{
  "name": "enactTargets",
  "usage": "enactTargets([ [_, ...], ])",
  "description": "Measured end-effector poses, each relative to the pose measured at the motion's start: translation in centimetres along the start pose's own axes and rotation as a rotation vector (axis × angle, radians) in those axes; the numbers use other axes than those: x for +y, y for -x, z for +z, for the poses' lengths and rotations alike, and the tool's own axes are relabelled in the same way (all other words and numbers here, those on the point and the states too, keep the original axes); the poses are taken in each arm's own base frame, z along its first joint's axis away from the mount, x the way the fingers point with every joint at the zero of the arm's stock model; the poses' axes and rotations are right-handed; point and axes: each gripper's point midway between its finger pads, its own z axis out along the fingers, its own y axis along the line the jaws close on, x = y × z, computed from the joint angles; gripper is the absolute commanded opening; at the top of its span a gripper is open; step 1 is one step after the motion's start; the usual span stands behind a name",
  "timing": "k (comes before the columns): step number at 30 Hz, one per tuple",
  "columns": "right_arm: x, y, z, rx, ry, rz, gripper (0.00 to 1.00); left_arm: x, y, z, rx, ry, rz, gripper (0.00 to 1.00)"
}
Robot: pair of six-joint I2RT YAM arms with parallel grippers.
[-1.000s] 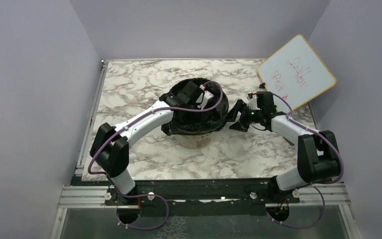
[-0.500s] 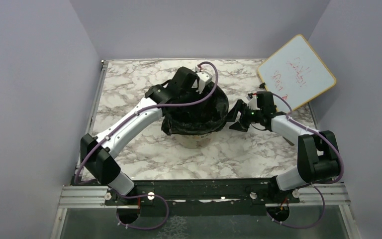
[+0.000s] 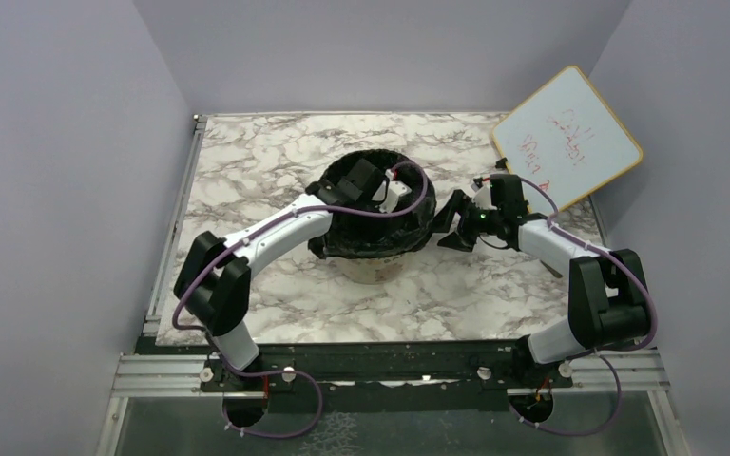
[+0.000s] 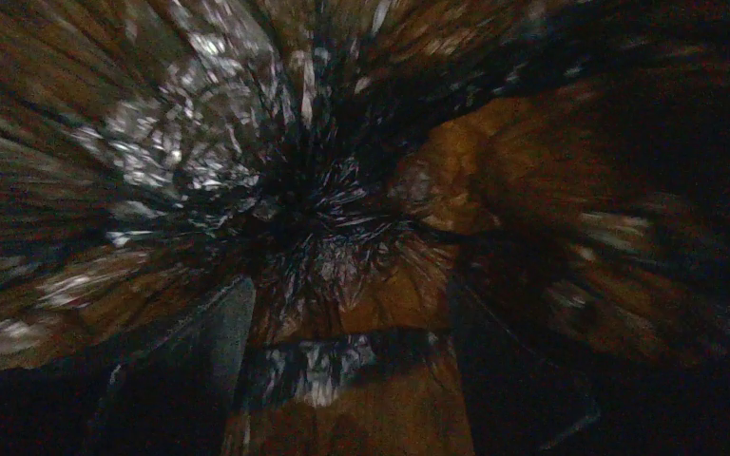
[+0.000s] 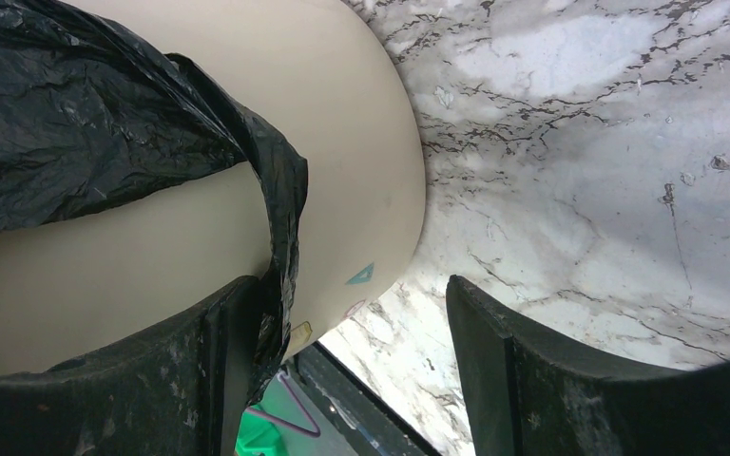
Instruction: Put the trash bags into the trash bin
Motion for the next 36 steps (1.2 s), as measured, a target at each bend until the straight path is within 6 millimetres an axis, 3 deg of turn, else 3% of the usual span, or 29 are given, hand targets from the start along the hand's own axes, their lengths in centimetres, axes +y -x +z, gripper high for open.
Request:
enactTargets([
  [5,0.0,0.0,0.0,0.000,0.000,0.000,0.75,0.6,-3.8,3.2,0.123,-0.008,-0.011,0.73],
  [12,0.0,0.0,0.0,0.001,-0.001,0.001,0.75,1.0,-3.7,3.4,0.117,-0.001,0.038,0.73],
  [16,0.0,0.0,0.0,0.001,-0.001,0.001,0.76,1.8,-4.7,3.4,0.168,0.032,0.058,0.71],
  [21,-0.3,-0.1,0.2,0.006,-0.006,0.008,0.76,2.6,-5.7,3.2,0.250,0.066,0.053,0.76],
  [27,-0.6,0.0,0.2,0.007,-0.011,0.014,0.75,3.3,-4.3,5.8,0.320,0.056,0.060,0.77],
  [30,-0.5,0.0,0.3,0.007,-0.011,0.013,0.76,3.4,-4.3,5.9,0.348,0.051,0.070,0.77],
  [36,-0.5,-0.1,0.3,0.010,-0.010,0.011,0.76,3.2,-6.0,5.6,0.407,0.039,0.063,0.73],
])
